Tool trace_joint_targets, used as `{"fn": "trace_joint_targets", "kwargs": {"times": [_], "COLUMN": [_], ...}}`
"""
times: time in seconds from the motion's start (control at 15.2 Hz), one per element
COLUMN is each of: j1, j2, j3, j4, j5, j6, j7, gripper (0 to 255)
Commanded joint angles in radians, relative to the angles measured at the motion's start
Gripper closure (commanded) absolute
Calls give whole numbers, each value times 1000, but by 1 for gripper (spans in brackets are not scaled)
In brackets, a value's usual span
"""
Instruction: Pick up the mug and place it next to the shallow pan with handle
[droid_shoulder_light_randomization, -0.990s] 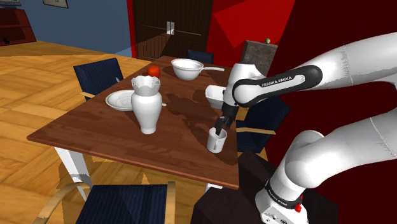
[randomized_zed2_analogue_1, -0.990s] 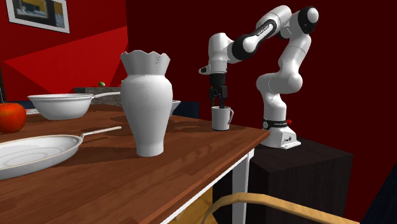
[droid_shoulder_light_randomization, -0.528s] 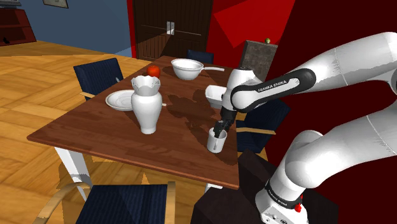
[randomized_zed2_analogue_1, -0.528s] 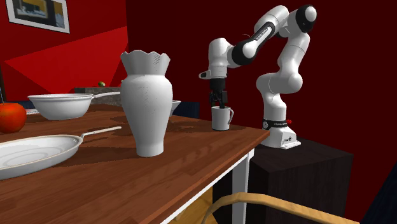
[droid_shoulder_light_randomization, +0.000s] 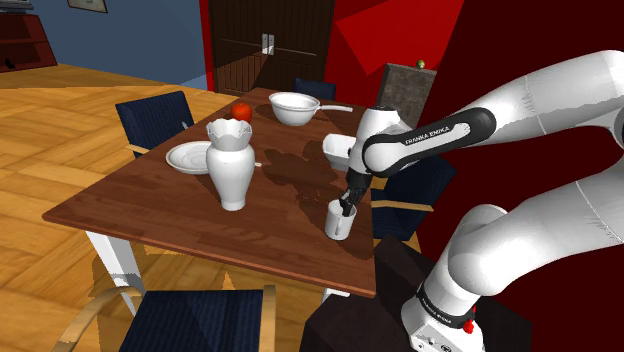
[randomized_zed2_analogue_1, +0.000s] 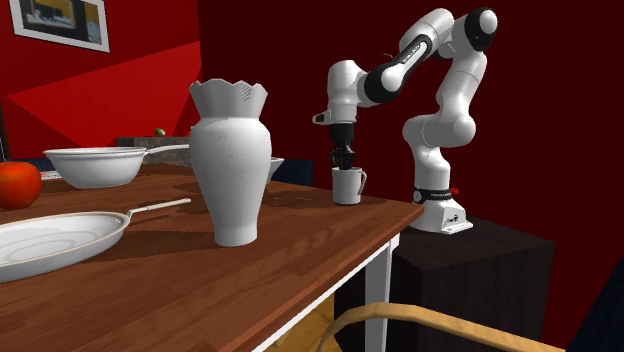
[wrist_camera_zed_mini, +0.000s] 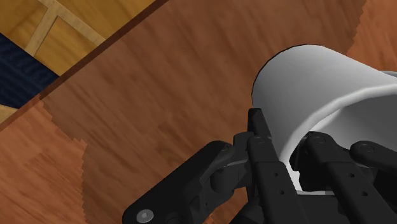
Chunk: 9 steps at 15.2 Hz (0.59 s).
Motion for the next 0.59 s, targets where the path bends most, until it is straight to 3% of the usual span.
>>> {"fn": "trace_joint_targets", "kwargs": {"times": [0.0,0.33,0.53], "j1": [0,0,-2], "j2": [0,0,-32], "j3": [0,0,4], "j4": [0,0,23], "j5": [0,0,-2], "j6": [0,0,-55], "j7": [0,0,5], "gripper": [255,255,255]}}
